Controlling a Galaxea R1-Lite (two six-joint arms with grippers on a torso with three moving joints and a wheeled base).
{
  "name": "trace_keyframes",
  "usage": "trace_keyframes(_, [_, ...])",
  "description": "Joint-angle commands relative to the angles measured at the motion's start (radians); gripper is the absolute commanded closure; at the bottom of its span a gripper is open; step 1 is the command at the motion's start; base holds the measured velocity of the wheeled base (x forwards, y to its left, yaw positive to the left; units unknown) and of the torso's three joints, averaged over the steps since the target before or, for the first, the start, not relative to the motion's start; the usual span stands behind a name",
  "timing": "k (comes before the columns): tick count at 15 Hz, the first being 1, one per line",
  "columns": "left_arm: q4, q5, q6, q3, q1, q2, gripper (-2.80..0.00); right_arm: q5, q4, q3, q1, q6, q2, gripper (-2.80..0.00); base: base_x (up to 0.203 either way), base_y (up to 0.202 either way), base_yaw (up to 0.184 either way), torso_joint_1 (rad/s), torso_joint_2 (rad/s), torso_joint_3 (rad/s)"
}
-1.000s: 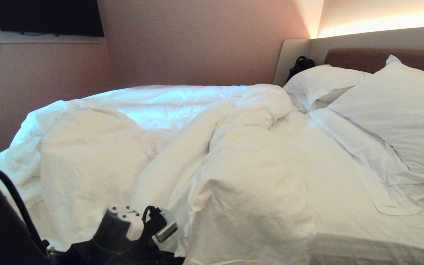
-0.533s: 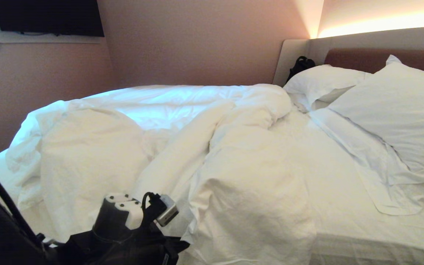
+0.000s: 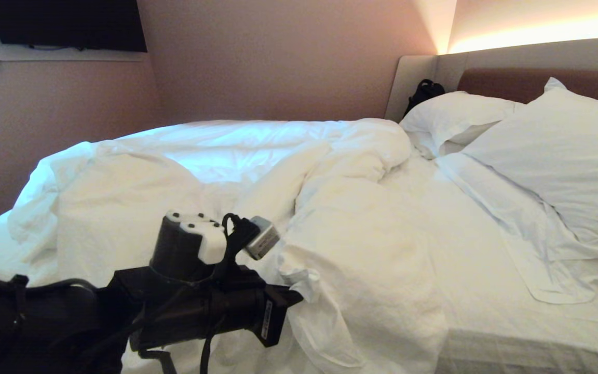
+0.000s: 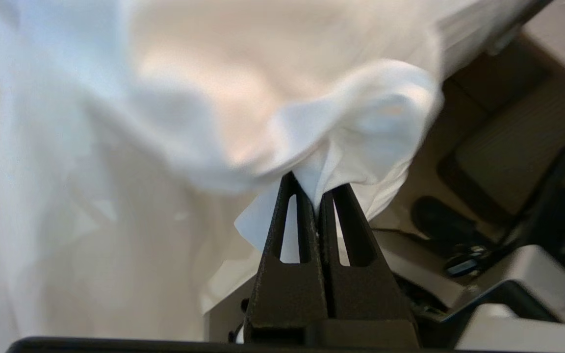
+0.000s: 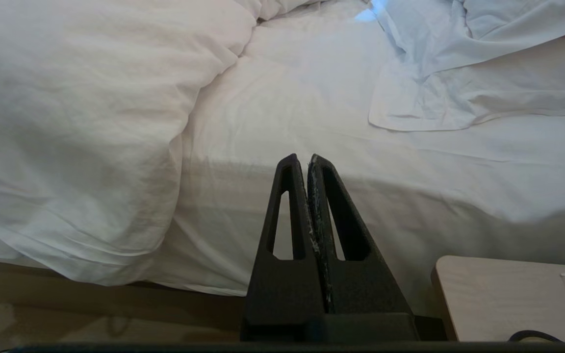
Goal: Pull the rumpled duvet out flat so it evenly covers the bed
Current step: Flatten the corners of the folded blanket
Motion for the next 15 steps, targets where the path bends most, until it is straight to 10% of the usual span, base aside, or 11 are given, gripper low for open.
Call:
trace_keyframes(1, [0.038,0.007,-0.002,-0.071,-0.022,-0.022,0.00,0.000,0.002,0.000,0.000,-0.001,0.000,0.00,0.000,0.000,0.000,0.000,0.00,0.000])
trace_keyframes(15, [0.611,0.256,-0.003,-0.922,-0.313,0.100,0.00,0.060,0.074,-0.176,0.000,0.060,0.002,0.00,0.000,0.000,0.000,0.000,0.00,0.000])
